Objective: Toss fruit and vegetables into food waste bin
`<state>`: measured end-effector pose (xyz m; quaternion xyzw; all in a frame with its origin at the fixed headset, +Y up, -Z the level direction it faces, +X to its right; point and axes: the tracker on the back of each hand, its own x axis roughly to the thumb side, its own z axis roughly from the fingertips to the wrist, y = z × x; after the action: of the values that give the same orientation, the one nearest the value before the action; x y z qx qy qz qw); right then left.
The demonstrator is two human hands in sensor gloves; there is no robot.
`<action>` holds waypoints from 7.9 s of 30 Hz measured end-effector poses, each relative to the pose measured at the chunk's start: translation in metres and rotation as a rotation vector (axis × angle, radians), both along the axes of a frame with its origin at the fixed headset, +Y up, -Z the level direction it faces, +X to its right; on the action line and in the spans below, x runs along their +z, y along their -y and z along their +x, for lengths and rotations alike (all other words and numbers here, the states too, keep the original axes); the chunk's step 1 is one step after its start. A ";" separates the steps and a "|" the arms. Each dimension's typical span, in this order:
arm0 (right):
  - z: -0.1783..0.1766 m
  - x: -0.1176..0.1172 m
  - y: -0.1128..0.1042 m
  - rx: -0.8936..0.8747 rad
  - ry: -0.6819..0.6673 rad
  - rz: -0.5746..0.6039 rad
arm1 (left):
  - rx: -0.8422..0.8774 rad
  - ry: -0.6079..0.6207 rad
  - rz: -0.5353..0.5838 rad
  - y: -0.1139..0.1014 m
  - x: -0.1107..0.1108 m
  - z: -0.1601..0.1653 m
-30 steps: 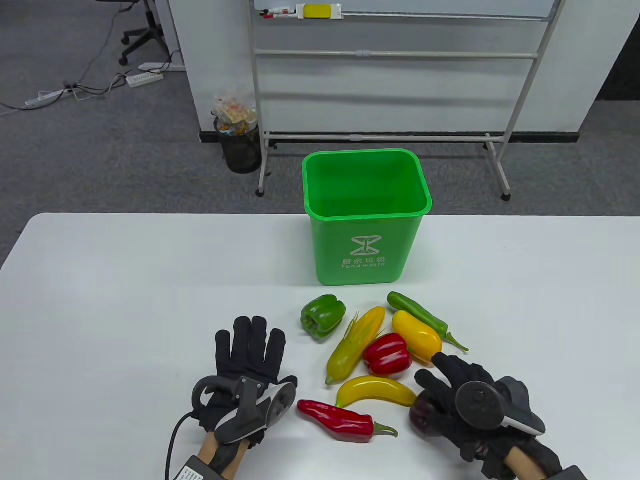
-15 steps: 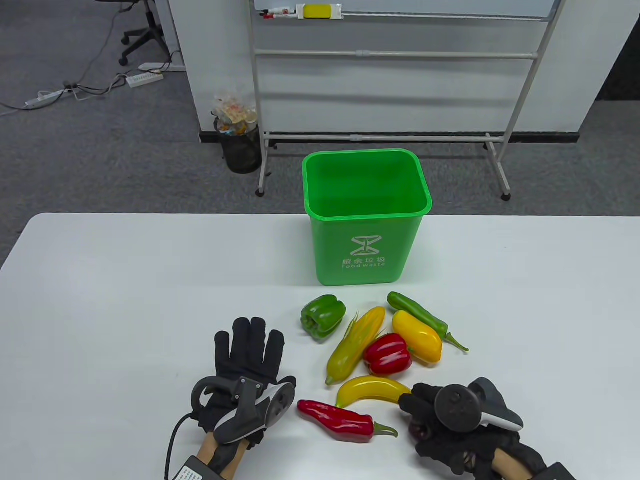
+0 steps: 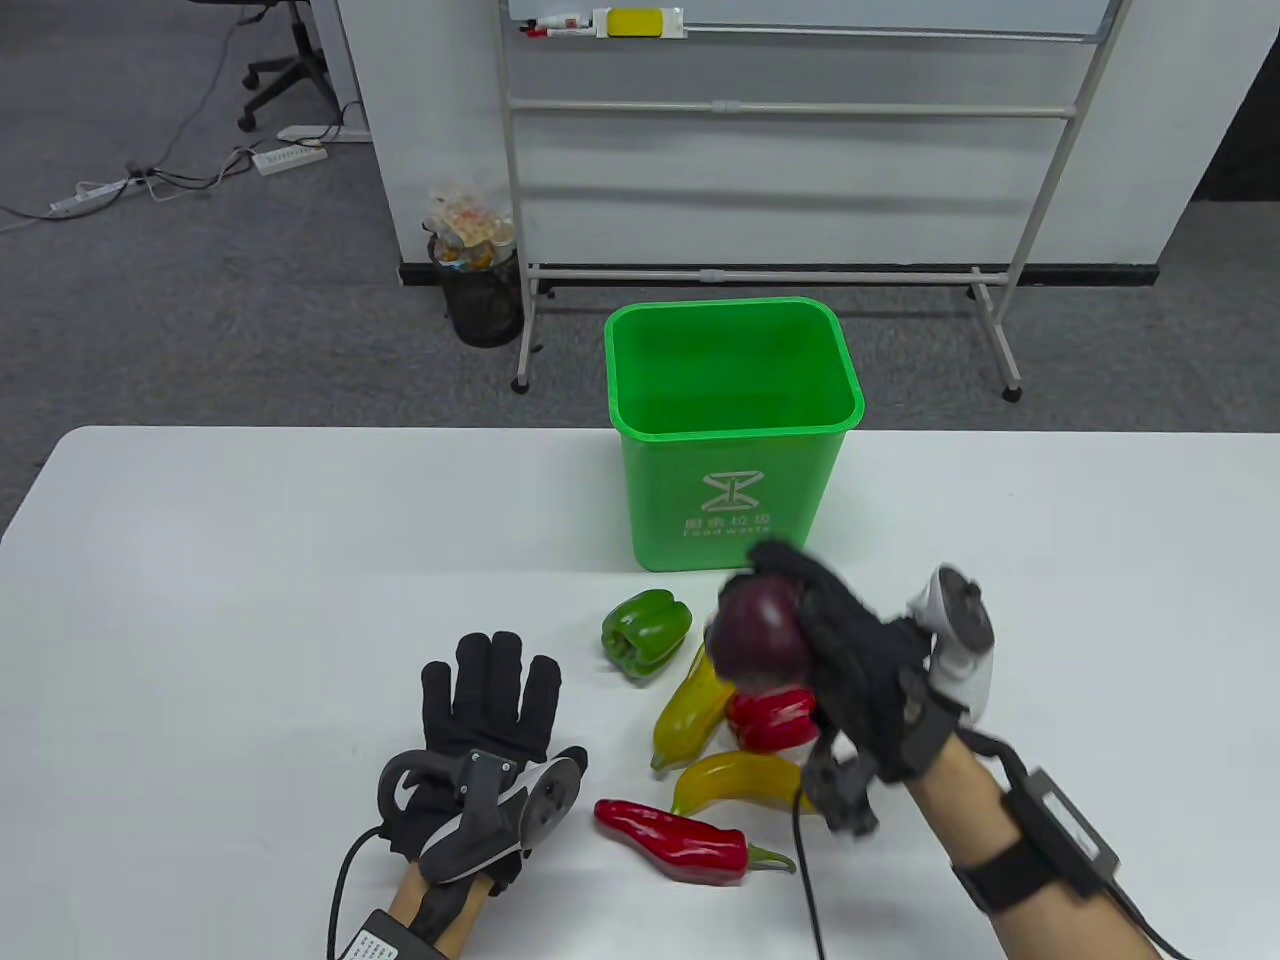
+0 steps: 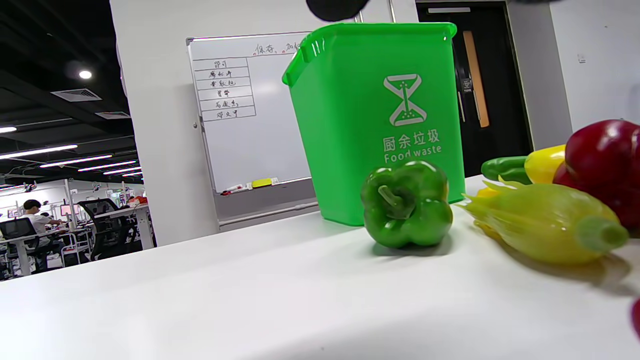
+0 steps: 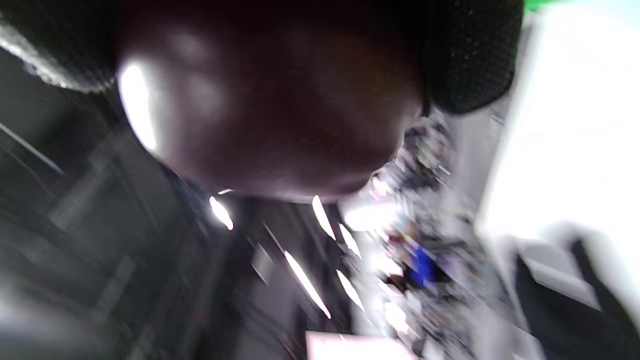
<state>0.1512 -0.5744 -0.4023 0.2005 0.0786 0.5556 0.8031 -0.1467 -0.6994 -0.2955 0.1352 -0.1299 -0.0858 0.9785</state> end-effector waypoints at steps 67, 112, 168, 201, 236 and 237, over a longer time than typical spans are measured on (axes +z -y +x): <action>-0.073 0.154 0.142 1.262 -0.202 0.382 | 0.012 -0.032 -0.050 0.007 -0.007 -0.009; -0.033 0.037 0.154 2.011 -0.263 0.721 | -0.017 -0.031 -0.111 0.014 -0.008 -0.009; 0.014 -0.024 -0.003 0.217 0.091 -0.127 | -0.033 -0.016 -0.160 0.024 -0.010 -0.003; -0.052 0.070 0.171 1.812 -0.004 0.526 | -0.043 0.005 -0.172 0.029 -0.009 0.003; -0.045 0.100 0.178 1.096 -0.420 0.094 | -0.054 0.023 -0.201 0.035 -0.011 0.008; -0.046 0.100 0.173 0.936 -0.457 0.014 | -0.054 0.024 -0.203 0.035 -0.011 0.009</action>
<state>0.1054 -0.7470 -0.3024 0.2655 0.3295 0.7978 0.4295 -0.1381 -0.7347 -0.3067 0.0330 -0.1531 -0.0968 0.9829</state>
